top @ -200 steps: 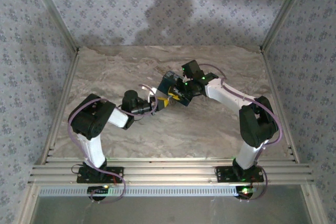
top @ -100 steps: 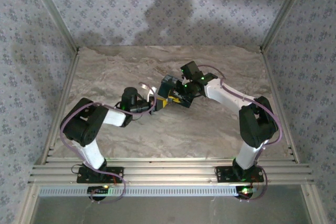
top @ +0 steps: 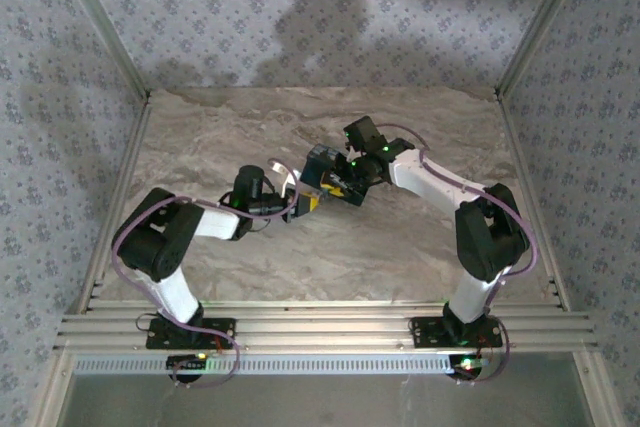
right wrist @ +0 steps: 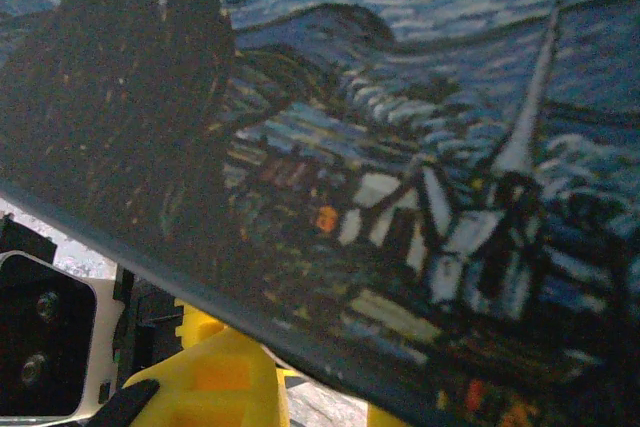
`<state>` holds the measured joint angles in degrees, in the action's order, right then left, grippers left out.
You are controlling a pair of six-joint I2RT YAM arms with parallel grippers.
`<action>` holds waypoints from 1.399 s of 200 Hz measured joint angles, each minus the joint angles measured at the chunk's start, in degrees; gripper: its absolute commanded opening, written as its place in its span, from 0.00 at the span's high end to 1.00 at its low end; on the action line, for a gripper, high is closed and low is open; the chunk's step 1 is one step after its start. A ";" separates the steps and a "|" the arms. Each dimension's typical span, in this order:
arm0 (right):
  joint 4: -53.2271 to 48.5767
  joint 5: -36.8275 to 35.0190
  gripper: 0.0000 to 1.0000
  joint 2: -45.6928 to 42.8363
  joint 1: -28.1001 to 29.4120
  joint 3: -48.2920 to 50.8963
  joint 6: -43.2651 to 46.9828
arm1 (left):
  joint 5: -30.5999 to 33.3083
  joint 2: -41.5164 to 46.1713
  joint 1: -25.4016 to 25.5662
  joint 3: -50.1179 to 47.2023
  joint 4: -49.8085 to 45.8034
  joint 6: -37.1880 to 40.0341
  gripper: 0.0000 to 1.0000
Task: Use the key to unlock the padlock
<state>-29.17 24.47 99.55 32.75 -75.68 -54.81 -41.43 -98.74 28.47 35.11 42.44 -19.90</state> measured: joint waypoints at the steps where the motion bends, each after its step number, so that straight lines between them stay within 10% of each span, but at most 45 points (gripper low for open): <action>1: 0.00 0.00 1.00 0.00 0.00 0.00 0.00 | -0.04 0.07 0.00 0.00 -0.15 0.00 1.00; 280: -0.68 -1.73 1.00 0.17 0.24 -1.11 0.24 | 2.10 3.72 0.92 3.19 -8.00 1.86 1.00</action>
<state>-29.85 22.74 99.72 32.99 -76.79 -54.57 -39.33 -95.02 29.39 38.30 34.44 -18.04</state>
